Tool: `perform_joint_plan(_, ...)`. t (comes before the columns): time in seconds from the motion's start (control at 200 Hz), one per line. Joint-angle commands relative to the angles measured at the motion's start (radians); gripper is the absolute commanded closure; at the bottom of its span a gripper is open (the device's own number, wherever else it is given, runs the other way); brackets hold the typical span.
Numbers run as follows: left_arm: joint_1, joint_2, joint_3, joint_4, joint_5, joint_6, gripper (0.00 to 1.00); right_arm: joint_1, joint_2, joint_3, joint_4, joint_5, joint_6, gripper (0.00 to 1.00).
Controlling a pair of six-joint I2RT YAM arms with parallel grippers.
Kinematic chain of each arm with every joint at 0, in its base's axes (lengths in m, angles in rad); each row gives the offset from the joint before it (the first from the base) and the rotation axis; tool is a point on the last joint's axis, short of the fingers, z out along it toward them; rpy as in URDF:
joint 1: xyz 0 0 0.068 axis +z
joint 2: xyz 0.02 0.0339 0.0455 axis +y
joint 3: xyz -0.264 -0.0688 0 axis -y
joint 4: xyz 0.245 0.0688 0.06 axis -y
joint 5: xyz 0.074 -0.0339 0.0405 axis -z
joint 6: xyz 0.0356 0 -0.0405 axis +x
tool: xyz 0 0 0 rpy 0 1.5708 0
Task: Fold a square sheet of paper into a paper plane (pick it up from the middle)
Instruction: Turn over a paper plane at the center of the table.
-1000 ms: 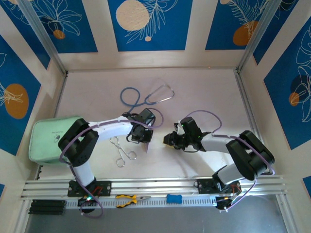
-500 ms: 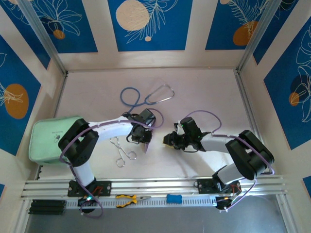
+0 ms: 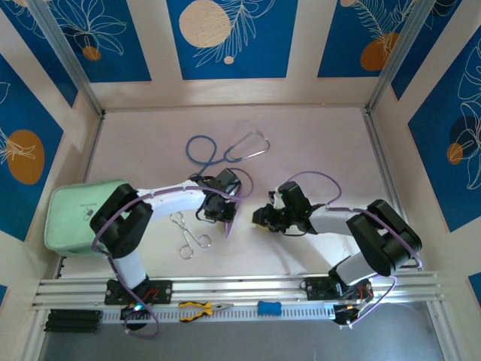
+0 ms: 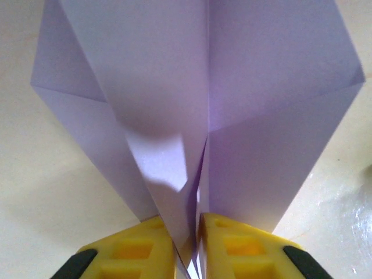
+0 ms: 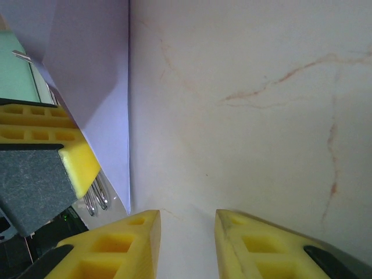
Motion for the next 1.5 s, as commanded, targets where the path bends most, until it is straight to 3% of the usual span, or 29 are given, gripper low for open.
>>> perform_joint_plan(0.0, -0.010, -0.014, 0.015, 0.010, 0.022, 0.002, 0.86, 0.009, 0.011, 0.028, -0.003, -0.016, 0.000, 0.68)
perform_joint_plan(0.17, -0.012, -0.032, 0.018, -0.005, -0.021, 0.003, 0.92, 0.010, 0.004, 0.033, -0.013, -0.013, -0.001, 0.68)
perform_joint_plan(0.31, -0.022, -0.049, 0.032, -0.051, -0.114, 0.004, 0.93, 0.011, -0.018, 0.032, -0.016, -0.005, -0.001, 0.68)
perform_joint_plan(0.445, -0.031, -0.043, 0.036, -0.061, -0.136, 0.000, 0.94, 0.012, -0.032, 0.034, 0.020, -0.010, 0.019, 0.68)
perform_joint_plan(0.755, -0.043, -0.025, 0.037, -0.047, -0.116, -0.024, 0.95, 0.102, 0.082, 0.124, 0.121, 0.024, 0.100, 0.64)
perform_joint_plan(1.12, -0.045, -0.031, 0.024, -0.025, -0.096, -0.041, 0.96, 0.110, 0.177, 0.125, 0.202, 0.019, 0.158, 0.64)
perform_joint_plan(1.3, -0.045, -0.031, 0.024, -0.026, -0.092, -0.043, 0.96, 0.117, 0.211, 0.157, 0.154, 0.016, 0.135, 0.66)
perform_joint_plan(1.495, -0.043, -0.032, 0.026, -0.021, -0.085, -0.044, 0.96, 0.125, 0.229, 0.207, 0.016, 0.055, 0.105, 0.75)
